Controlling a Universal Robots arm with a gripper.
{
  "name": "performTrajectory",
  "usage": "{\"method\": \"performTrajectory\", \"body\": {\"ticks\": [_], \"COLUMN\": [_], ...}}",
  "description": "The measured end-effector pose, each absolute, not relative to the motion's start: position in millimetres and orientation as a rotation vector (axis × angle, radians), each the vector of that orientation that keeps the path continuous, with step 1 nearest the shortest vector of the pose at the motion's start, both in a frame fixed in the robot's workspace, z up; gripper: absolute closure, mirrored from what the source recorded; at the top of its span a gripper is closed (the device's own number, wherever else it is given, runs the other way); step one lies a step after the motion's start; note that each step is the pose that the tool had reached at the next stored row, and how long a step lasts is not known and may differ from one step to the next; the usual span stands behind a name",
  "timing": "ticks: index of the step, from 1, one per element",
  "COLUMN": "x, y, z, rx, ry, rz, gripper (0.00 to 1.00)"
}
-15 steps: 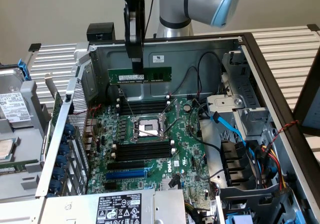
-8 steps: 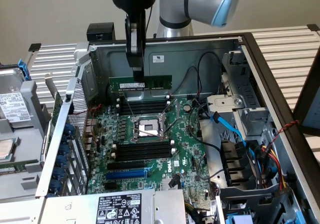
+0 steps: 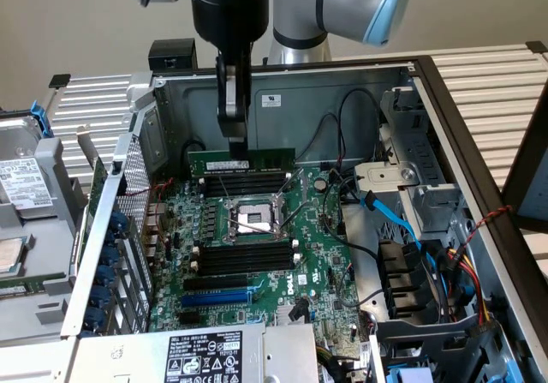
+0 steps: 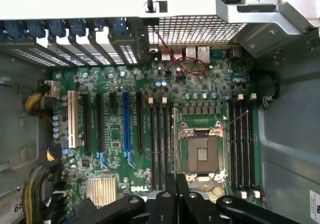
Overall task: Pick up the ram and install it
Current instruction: 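Insert the ram into the slot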
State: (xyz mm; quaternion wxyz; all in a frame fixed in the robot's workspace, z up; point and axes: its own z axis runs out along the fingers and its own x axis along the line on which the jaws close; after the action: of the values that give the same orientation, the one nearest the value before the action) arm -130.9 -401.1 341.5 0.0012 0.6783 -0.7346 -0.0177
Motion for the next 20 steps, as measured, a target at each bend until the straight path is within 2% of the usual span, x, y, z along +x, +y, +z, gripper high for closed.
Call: {"method": "performTrajectory", "body": {"ticks": [20], "x": [-130.9], "y": [-407.9], "z": [305.0], "rx": [2.128], "ry": [-2.307], "rz": [-0.055], "gripper": [0.88]}}
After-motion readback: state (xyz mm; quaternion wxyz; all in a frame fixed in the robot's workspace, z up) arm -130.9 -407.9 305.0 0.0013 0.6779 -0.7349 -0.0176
